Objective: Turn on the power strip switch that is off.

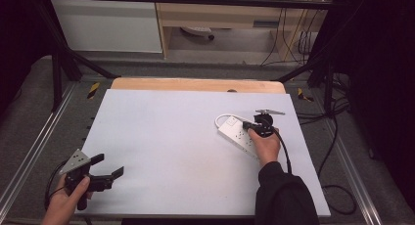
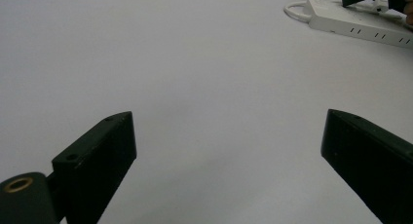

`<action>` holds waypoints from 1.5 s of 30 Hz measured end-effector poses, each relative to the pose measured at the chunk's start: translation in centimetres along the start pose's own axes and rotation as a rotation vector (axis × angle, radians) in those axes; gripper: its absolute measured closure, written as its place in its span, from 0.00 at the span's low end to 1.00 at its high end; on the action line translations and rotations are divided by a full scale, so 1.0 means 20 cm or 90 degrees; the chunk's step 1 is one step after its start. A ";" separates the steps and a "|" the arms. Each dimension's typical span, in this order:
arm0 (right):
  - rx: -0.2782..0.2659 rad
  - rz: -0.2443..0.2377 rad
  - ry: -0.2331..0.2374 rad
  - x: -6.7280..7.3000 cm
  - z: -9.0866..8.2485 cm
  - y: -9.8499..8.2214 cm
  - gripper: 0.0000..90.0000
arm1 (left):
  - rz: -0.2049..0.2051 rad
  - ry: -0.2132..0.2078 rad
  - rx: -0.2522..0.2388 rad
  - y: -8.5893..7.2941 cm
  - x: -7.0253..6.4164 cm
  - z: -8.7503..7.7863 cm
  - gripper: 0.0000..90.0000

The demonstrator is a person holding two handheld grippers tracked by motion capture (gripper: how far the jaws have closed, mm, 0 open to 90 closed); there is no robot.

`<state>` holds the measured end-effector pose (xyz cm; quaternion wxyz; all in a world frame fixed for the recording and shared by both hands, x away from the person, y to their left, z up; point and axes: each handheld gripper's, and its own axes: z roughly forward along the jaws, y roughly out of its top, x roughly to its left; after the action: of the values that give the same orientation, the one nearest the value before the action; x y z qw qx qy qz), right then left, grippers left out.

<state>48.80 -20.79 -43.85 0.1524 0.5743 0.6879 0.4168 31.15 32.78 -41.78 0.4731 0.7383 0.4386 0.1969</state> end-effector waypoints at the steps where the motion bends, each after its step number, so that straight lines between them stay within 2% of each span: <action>1: 0.000 -0.004 -0.002 0.00 0.00 0.00 1.00 | 0.000 0.001 0.000 0.00 0.00 0.00 0.07; 19: 0.006 -0.014 -0.001 0.01 0.00 0.01 1.00 | 0.001 0.001 0.000 0.00 0.00 0.00 0.07; 21: -0.007 -0.021 0.005 0.01 -0.01 0.01 1.00 | 0.001 0.002 0.000 0.00 0.00 0.00 0.07; 34: -0.029 -0.039 0.010 0.03 -0.05 0.03 1.00 | 0.003 0.003 0.000 0.00 0.00 0.00 0.07; 45: -0.055 -0.057 0.014 0.04 -0.10 0.05 0.91 | 0.003 0.004 0.000 0.00 0.00 0.00 0.07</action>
<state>47.87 -20.77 -41.70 0.1878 0.5312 0.6959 0.4453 31.14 32.89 -41.77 0.4713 0.7385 0.4386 0.2003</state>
